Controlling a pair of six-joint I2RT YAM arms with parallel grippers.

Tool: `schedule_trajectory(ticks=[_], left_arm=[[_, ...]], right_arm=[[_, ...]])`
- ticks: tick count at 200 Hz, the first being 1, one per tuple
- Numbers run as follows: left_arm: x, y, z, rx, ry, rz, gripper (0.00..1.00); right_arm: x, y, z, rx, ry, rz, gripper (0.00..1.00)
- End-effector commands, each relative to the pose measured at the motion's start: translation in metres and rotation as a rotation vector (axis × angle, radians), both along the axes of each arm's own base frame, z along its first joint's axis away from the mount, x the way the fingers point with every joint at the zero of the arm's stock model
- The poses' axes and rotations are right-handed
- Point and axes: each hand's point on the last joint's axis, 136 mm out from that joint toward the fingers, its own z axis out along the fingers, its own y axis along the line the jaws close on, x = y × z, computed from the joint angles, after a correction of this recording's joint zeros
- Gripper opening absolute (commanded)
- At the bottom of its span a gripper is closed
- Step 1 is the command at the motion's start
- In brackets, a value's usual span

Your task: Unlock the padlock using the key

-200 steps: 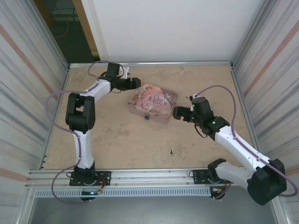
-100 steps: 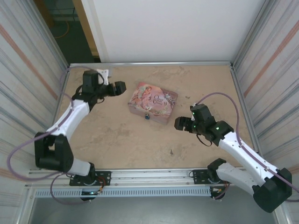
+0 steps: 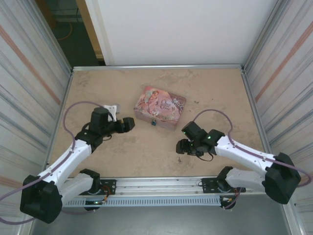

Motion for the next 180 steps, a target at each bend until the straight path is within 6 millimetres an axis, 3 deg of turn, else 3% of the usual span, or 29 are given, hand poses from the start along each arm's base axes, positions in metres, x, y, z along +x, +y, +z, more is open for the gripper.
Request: schedule_trajectory(ticks=[1,58,180], left_arm=[[-0.002,-0.005,-0.003,-0.049,0.007,0.056,0.80],[-0.001,-0.010,-0.016,-0.051,0.030,0.058,0.80],[0.000,-0.008,-0.014,-0.013,0.031,0.050,0.81]], right_arm=[[-0.009,0.009,-0.013,0.006,0.062,-0.036,0.55],[-0.026,0.013,-0.033,-0.072,0.156,-0.011,0.38],[-0.033,0.016,-0.045,-0.113,0.197,-0.004,0.26]])
